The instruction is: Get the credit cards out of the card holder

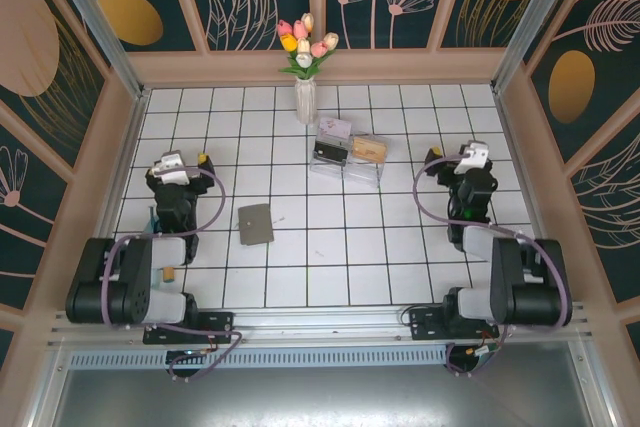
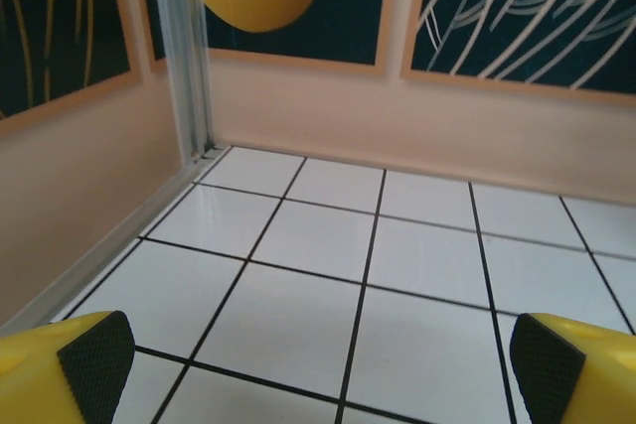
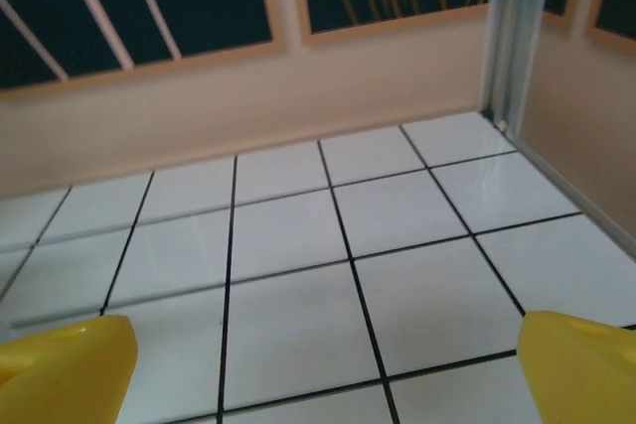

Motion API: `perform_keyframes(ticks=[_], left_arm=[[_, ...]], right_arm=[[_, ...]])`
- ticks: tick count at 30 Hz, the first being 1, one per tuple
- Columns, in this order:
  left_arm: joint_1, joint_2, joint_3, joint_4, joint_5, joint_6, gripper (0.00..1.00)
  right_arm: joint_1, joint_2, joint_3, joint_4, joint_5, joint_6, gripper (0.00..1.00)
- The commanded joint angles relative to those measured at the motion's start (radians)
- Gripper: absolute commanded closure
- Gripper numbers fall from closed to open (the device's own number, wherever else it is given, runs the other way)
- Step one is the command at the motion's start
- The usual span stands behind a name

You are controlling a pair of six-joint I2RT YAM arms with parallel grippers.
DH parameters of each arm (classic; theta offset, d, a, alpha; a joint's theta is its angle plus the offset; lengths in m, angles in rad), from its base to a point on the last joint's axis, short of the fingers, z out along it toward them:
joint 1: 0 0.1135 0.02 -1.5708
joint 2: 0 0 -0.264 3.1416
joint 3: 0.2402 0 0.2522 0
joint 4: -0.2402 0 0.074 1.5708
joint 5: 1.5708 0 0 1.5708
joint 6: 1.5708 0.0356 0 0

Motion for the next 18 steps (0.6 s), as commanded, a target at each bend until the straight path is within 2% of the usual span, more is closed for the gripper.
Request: perform_keyframes(ticks=[1,5,9,13,18], left_arm=[[0.006,-0.106,0.058,-0.203,-0.063,-0.087,0.01],[0.006,-0.22,0.181,-0.53,-0.089,-0.177,0.01],[0.006,-0.291,0.287,-0.775,-0.095,-0.264,0.01],[0.006,-0.304,0.394,-0.961,-0.074,-0.373,0.01],[0.006,-0.287,0.49,-1.13,0.045,-0.452,0.01]], right_arm=[[0.009,-0.096,0.126,-0.365,0.11,0.226,0.01],[0.016,-0.126,0.307,-0.701,0.021,0.356,0.01],[0.044,-0.119,0.424,-0.881,-0.008,0.414,0.01],[0.099,-0.1,0.497,-0.96,-0.052,0.466,0.01],[0.2,-0.097,0.519,-0.953,-0.057,0.513,0.01]])
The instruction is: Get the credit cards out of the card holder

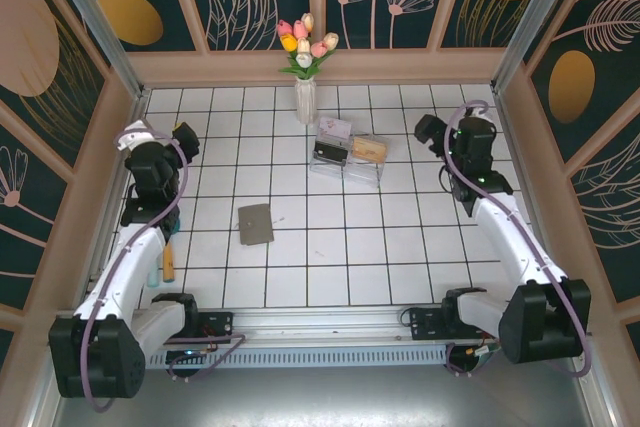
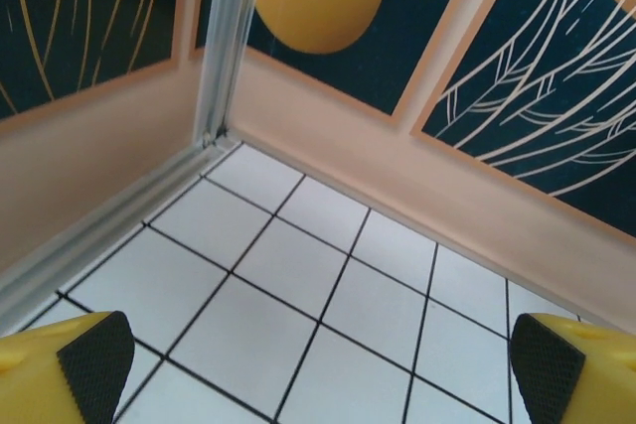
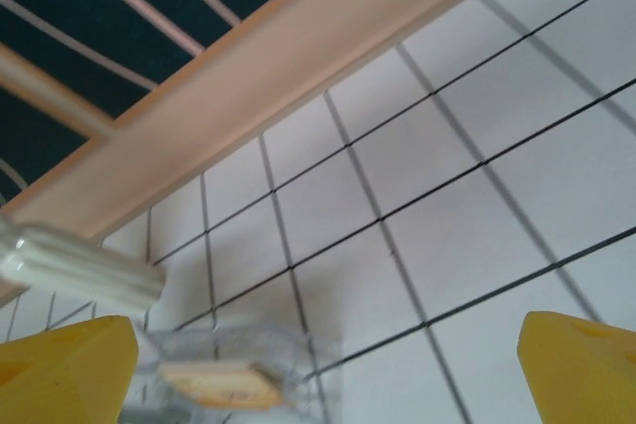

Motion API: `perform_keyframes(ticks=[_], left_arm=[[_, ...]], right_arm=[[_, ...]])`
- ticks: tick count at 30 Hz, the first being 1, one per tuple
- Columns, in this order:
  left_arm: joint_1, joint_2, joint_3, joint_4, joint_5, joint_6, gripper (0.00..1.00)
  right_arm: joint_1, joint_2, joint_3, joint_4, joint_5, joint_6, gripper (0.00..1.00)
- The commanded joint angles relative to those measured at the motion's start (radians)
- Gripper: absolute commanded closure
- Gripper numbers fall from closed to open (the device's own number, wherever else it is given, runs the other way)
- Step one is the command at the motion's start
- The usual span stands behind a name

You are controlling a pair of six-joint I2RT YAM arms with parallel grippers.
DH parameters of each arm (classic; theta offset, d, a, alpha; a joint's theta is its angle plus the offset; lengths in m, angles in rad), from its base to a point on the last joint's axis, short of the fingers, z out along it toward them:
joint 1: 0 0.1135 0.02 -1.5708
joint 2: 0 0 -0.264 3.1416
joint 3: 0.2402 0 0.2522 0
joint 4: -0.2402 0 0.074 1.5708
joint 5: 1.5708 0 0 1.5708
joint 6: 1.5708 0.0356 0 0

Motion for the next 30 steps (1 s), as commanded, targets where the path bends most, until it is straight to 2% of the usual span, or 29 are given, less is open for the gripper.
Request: perform_keyframes(ticks=[1,6,10,15,19,23,30], left_arm=[[0.005,0.017,0.074,-0.222,0.09,-0.084,0.01],[0.005,0.055,0.108,-0.331,0.195,-0.112,0.01],[0.003,0.115,0.117,-0.399,0.349,-0.101,0.02],[-0.004,0.19,0.137,-0.507,0.381,-0.092,0.02],[-0.058,0.208,0.116,-0.535,0.405,-0.111,0.01],[-0.15,0.23,0.075,-0.514,0.386,-0.166,0.02],[-0.23,0.273,-0.005,-0.438,0.419,-0.243,0.08]], right_arm=[[0.059,0.012,0.039,-0.059,-0.026,0.066,0.01],[0.132,0.058,0.064,-0.07,-0.097,0.091,0.01],[0.171,0.108,0.084,-0.093,-0.11,0.114,0.01],[0.234,0.128,0.072,-0.066,-0.051,0.134,0.01],[0.28,0.16,0.086,-0.022,-0.046,0.148,0.01],[0.32,0.237,0.147,-0.021,-0.062,0.148,0.01],[0.393,0.342,0.225,-0.048,-0.072,0.149,0.01]])
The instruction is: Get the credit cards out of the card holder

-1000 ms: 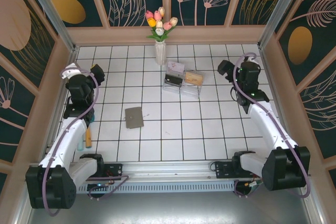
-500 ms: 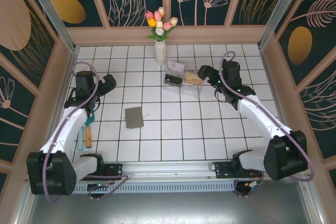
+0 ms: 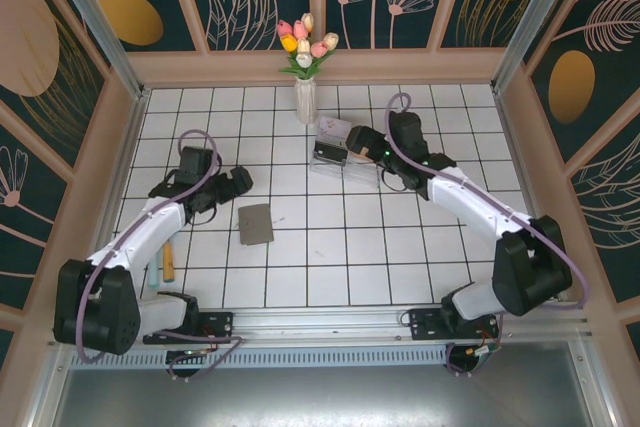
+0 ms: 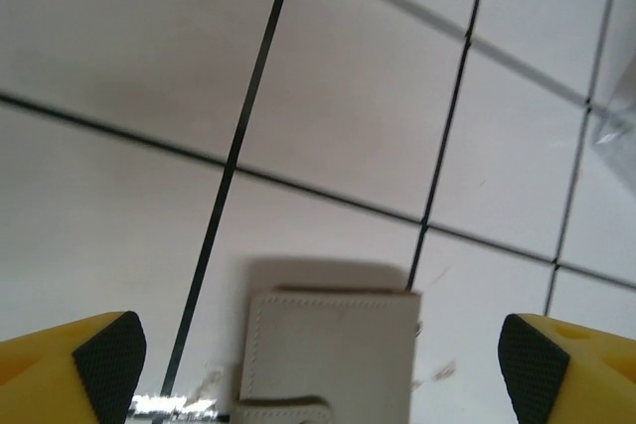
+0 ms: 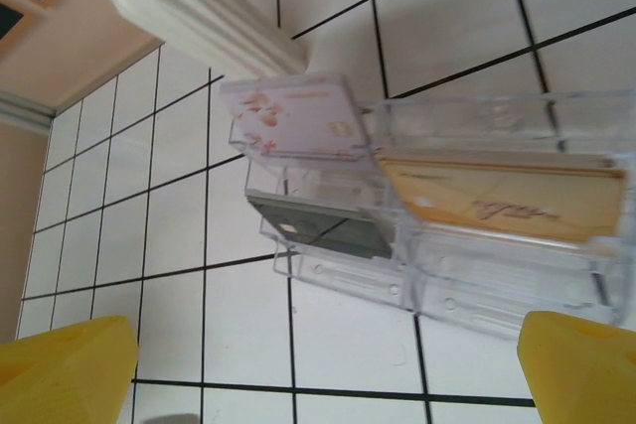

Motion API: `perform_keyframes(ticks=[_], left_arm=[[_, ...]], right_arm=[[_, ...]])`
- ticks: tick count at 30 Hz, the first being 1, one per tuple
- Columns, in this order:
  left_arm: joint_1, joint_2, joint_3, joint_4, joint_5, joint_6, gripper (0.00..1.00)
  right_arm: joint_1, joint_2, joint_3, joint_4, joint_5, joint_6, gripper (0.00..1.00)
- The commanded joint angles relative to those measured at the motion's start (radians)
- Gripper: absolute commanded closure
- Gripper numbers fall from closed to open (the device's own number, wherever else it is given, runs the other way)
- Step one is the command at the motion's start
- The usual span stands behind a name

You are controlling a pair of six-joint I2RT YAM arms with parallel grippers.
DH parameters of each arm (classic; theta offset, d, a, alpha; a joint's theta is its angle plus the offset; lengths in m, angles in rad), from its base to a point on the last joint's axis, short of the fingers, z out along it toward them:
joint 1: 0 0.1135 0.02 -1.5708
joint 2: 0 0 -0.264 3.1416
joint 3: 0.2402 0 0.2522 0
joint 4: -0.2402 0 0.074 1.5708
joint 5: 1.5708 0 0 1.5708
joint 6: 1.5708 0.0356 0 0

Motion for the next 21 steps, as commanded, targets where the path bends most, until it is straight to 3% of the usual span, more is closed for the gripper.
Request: perform_keyframes(ticks=[1,6,8,11,21], left_arm=[[-0.03,0.019,-0.035,0.04,0.031,-0.057,0.1],[-0.058,0.058,-0.059,0.032,-0.002,-0.07,0.15],[-0.064,0.076,-0.07,0.054,0.017,-0.072,0.15],[-0.079,0.109,-0.062,0.074,0.039,-0.07,0.25],[-0.174,0.192,-0.018,0.158,0.072,-0.107,0.33]], right_arm=[[0.027,0.03,0.043,-0.001,-0.008,0.015,0.01],[0.053,0.057,0.057,0.004,-0.025,0.026,0.01],[0.059,0.064,0.056,0.009,-0.029,0.028,0.01],[0.062,0.075,0.062,0.009,-0.038,0.031,0.01],[0.067,0.084,0.064,-0.001,-0.033,0.043,0.01]])
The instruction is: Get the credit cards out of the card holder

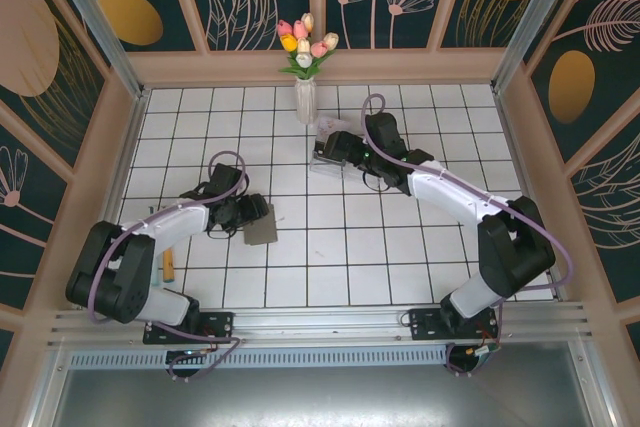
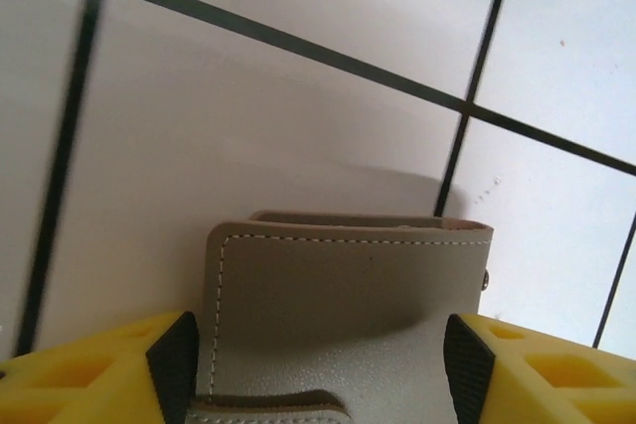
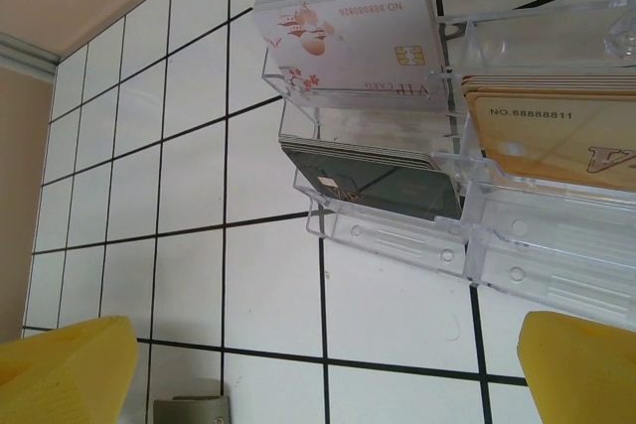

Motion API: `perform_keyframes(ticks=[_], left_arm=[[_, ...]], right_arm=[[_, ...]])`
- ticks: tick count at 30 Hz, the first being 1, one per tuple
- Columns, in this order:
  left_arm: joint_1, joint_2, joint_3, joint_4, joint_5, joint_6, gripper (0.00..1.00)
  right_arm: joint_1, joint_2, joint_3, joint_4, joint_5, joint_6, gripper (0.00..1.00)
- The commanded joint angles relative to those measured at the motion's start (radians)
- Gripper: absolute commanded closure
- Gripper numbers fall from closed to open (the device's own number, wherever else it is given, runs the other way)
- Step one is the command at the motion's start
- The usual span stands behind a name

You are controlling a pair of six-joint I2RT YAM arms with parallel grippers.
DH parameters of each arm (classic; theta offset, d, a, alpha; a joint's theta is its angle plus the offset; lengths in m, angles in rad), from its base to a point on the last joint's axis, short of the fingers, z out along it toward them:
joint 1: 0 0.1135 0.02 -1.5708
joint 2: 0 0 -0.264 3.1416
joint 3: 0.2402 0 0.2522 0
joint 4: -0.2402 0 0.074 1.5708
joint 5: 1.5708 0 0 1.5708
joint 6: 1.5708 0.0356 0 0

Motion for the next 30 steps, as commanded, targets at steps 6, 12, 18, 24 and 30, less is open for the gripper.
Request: perform_keyframes(ticks=[6,12,18,24,30], left_arm=[[-0.146,0.092,0.103,0.134,0.09,-0.037,0.33],[-0.23,0.187,0.212,0.133,0.111,-0.015,0.29],[-0.198,0.145,0.233,0.034,-0.023,0.002,0.2],[-0.063,0.007,0.139,0.019,-0.055,-0.017,0.1],[-0.013,-0.118,0.076,-0.017,-0.171,-0.038,0.01]], right_arm=[[0.01,0.005,0.018,-0.01,0.008,0.025,0.01],[0.009,-0.007,0.003,-0.025,0.014,0.022,0.01],[0.02,0.018,0.022,-0.081,-0.063,-0.036,0.12],[0.08,0.095,0.06,-0.119,-0.116,-0.087,0.26],[0.153,0.264,0.181,-0.132,-0.165,-0.091,0.47]])
